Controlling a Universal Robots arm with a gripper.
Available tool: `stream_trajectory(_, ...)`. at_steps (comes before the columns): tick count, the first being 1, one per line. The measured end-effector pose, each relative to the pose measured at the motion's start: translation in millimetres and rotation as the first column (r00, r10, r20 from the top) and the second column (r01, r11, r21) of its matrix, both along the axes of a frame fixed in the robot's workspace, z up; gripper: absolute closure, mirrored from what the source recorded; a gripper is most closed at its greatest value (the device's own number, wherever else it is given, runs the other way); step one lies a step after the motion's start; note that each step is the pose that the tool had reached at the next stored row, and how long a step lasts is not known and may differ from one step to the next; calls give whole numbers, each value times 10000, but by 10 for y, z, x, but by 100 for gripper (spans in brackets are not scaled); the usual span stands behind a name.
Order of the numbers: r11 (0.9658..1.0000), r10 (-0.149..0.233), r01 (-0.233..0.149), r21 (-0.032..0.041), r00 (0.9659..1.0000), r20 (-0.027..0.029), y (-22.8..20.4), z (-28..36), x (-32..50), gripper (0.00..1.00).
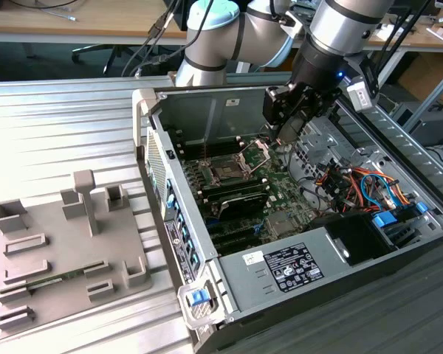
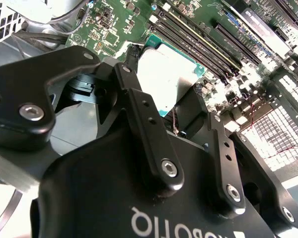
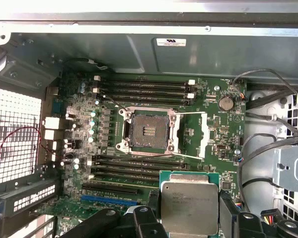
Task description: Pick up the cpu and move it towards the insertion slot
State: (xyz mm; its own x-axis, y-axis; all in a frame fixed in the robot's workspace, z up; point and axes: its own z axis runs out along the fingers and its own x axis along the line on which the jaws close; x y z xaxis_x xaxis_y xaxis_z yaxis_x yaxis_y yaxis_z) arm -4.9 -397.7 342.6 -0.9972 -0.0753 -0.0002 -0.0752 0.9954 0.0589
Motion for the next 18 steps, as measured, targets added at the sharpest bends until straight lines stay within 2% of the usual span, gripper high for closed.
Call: stream_trajectory(18, 10000, -1, 1, 1, 10000, 1, 19, -61, 0, 45)
